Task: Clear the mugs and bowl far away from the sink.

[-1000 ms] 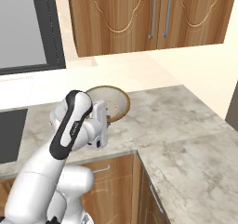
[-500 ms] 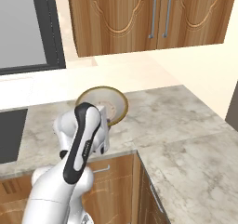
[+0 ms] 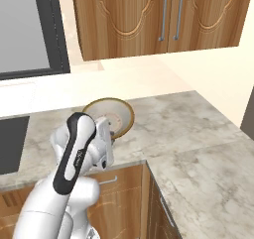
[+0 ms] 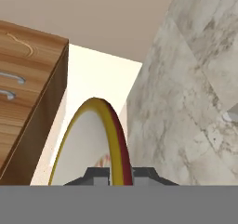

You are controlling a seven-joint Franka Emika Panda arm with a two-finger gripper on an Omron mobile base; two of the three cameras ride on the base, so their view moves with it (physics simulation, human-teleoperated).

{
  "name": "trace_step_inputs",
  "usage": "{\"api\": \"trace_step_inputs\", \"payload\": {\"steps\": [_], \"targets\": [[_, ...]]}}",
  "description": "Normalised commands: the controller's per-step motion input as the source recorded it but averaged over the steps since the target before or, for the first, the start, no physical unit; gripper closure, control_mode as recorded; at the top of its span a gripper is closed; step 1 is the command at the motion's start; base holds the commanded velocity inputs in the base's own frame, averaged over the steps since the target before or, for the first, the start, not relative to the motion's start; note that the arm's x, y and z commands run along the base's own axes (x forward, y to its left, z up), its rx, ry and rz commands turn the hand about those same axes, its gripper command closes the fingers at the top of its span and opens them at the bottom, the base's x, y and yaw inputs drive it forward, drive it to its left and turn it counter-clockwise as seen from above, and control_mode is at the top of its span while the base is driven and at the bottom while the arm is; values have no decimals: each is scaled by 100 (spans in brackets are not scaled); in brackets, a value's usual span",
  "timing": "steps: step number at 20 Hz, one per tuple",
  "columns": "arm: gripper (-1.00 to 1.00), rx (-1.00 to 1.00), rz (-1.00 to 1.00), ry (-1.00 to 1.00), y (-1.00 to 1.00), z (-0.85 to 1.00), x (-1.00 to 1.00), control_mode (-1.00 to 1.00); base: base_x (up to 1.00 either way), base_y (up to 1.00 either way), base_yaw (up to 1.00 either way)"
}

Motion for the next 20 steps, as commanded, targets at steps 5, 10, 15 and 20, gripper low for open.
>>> {"api": "trace_step_inputs", "payload": {"steps": [5,10,15,20], "targets": [[100,-7,-29,12,-3,1,0,100,0,-2,-8],[100,0,0,0,0,0,0,100,0,-50,-40],[100,0,0,0,0,0,0,100,-15,-88,-49],[100,0,0,0,0,0,0,100,-36,-96,-44]]}}
